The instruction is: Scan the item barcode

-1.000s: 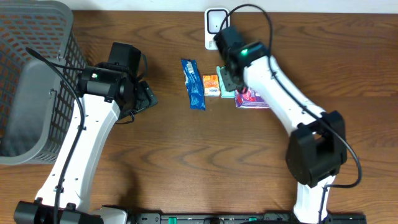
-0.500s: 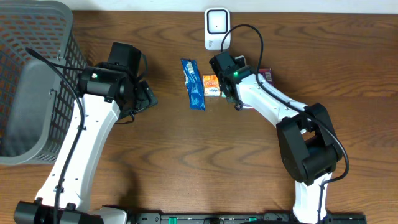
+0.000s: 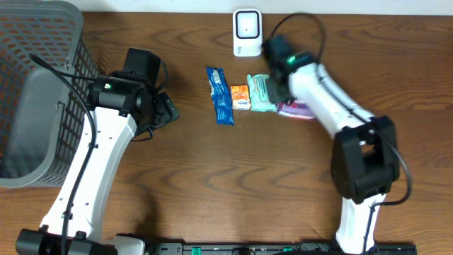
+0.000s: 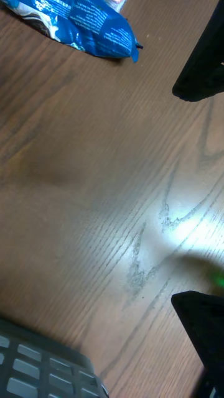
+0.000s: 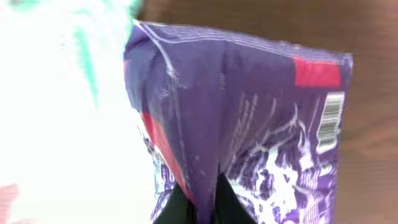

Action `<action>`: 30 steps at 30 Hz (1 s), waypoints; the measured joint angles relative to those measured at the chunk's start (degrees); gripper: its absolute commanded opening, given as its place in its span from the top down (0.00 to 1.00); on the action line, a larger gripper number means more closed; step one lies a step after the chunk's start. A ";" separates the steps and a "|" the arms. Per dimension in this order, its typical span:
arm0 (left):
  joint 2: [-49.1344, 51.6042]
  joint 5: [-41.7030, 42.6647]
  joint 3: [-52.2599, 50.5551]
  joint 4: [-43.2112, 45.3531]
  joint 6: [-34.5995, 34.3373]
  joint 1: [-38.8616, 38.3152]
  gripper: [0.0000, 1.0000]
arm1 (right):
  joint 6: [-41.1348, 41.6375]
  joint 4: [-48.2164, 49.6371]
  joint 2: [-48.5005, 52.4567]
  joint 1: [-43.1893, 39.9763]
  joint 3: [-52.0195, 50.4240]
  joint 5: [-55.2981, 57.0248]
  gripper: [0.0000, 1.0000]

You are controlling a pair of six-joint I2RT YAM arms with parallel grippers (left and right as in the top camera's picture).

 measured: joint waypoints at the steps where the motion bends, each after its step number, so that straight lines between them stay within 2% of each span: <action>1: 0.00 0.00 0.00 0.04 0.00 0.00 0.02 | -0.74 -0.83 0.00 -1.49 1.68 -3.85 0.99; 4: 0.00 -0.02 0.00 0.04 0.00 0.00 0.02 | -3.39 -1.86 0.00 -7.56 6.10 -18.82 0.99; 8: 0.00 -0.02 0.00 0.04 0.00 0.00 0.02 | -6.32 -2.23 0.07 -16.06 6.60 -38.42 0.99; 13: 0.00 0.00 0.00 0.02 0.00 0.00 0.02 | -8.26 2.03 0.22 -25.64 1.90 -59.58 0.99; 16: 0.00 0.00 0.00 0.00 0.00 0.00 0.02 | -8.26 6.05 1.22 -29.79 -3.08 -67.47 0.97; 18: 0.00 -0.02 0.00 0.04 0.00 0.00 0.02 | -7.85 7.56 2.75 -32.65 -6.78 -69.20 0.84; 22: 0.00 0.00 0.00 0.04 0.00 0.00 0.02 | -7.43 3.02 3.78 -37.53 -9.38 -66.71 0.72; 26: 0.00 -0.02 0.00 0.02 0.00 0.00 0.02 | -7.91 -4.26 3.37 -41.64 -6.62 -58.51 0.57; 30: 0.00 0.00 0.00 0.04 0.00 0.00 0.02 | -9.11 -11.30 3.37 -42.99 -1.66 -49.59 0.50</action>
